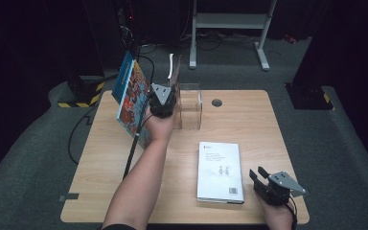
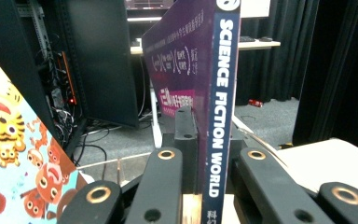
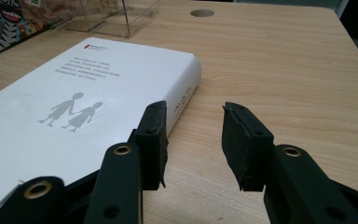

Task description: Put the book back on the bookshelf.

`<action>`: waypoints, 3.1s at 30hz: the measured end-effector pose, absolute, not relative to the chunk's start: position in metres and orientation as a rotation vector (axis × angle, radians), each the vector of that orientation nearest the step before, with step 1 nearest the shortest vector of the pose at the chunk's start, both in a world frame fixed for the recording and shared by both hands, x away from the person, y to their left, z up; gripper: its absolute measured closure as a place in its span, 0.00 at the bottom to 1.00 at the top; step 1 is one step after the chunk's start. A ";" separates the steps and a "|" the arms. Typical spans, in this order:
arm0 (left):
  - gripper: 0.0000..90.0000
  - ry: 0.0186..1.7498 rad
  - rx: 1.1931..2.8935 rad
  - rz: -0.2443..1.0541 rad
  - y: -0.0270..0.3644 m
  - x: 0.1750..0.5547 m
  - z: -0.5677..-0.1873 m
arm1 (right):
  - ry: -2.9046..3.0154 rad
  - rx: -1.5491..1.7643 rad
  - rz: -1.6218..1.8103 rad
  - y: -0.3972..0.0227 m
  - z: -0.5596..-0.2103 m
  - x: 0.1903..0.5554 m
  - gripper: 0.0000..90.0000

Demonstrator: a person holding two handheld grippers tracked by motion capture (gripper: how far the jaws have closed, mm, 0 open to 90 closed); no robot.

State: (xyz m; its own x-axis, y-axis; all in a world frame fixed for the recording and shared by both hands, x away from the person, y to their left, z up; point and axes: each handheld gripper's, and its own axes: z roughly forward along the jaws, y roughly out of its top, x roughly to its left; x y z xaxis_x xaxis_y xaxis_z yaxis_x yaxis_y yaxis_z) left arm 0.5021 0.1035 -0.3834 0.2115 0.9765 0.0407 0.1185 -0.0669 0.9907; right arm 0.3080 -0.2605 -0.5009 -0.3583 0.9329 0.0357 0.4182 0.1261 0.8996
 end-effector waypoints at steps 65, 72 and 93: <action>0.93 1.174 1.508 1.049 0.092 0.479 -0.399 | 1.868 1.305 1.181 -0.253 -0.503 0.305 0.67; 0.93 1.194 1.466 1.036 0.095 0.487 -0.397 | 1.869 1.302 1.180 -0.253 -0.503 0.305 0.67; 0.92 1.195 1.418 0.960 0.097 0.491 -0.403 | 1.875 1.298 1.175 -0.253 -0.503 0.306 0.67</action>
